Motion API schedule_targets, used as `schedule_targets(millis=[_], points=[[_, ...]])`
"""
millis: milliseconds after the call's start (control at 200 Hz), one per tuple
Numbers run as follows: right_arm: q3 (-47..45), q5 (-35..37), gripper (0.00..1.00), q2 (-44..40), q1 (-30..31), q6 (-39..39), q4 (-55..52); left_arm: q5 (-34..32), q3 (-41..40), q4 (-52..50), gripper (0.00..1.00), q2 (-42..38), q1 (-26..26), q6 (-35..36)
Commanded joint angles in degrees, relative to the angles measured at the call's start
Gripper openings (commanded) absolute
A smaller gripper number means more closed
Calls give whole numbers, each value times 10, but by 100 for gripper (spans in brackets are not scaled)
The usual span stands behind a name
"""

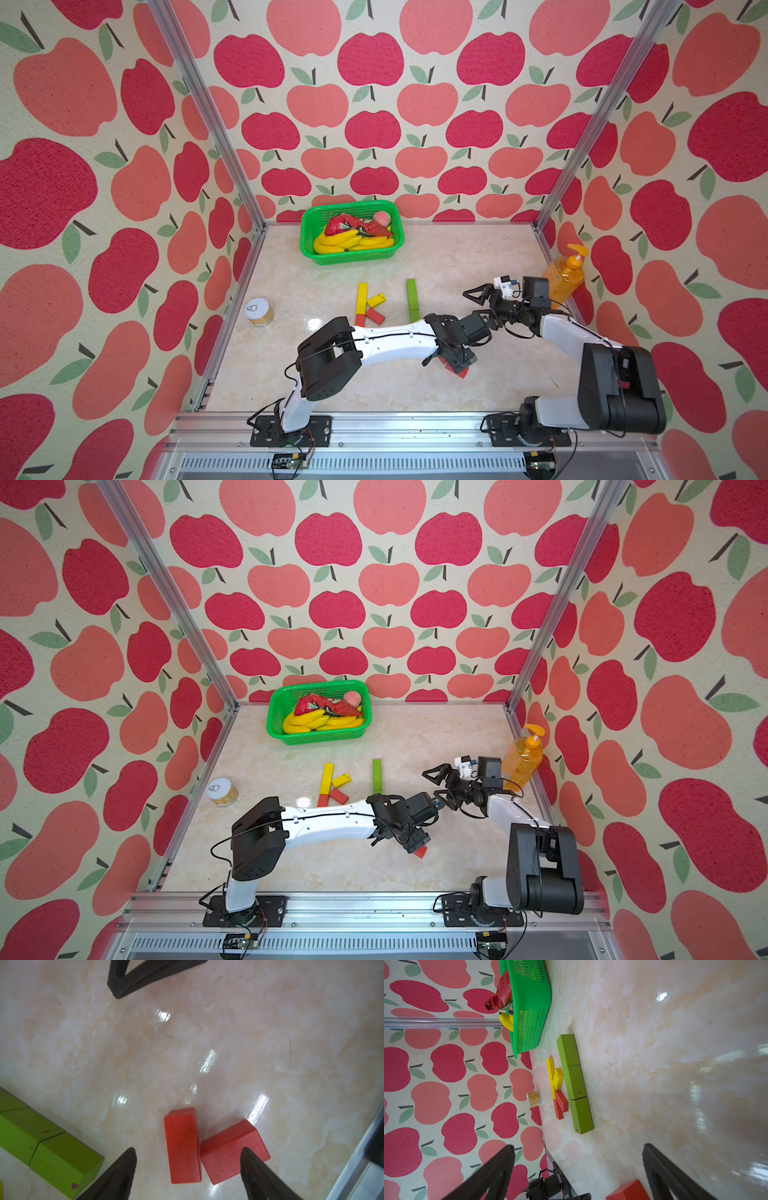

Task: Assemble the letter k with building blocks
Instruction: Pick up the building block from the center of the board.

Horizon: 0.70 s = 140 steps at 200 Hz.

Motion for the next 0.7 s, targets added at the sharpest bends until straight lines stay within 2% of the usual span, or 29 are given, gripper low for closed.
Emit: schedule_targets(millis=[0, 100, 370, 465, 540, 560, 695], points=[[-11, 6, 99, -16, -5, -3, -7, -14, 20, -22, 79, 25, 5, -18], [-11, -16, 99, -10, -9, 5, 2, -18, 29, -24, 75, 40, 8, -20], [-12, -3, 99, -9, -14, 1, -7, -12, 36, -30, 66, 55, 20, -39], [-13, -23, 99, -8, -16, 8, 2, -10, 37, -31, 54, 59, 23, -37], [-13, -6, 99, -14, -17, 1, -10, -7, 39, -36, 35, 61, 27, -42], [-12, -5, 99, -14, -18, 1, -11, -8, 40, -39, 33, 62, 28, -44], [-13, -2, 99, -15, -21, -1, -11, -5, 43, -46, 37, 67, 30, -50]])
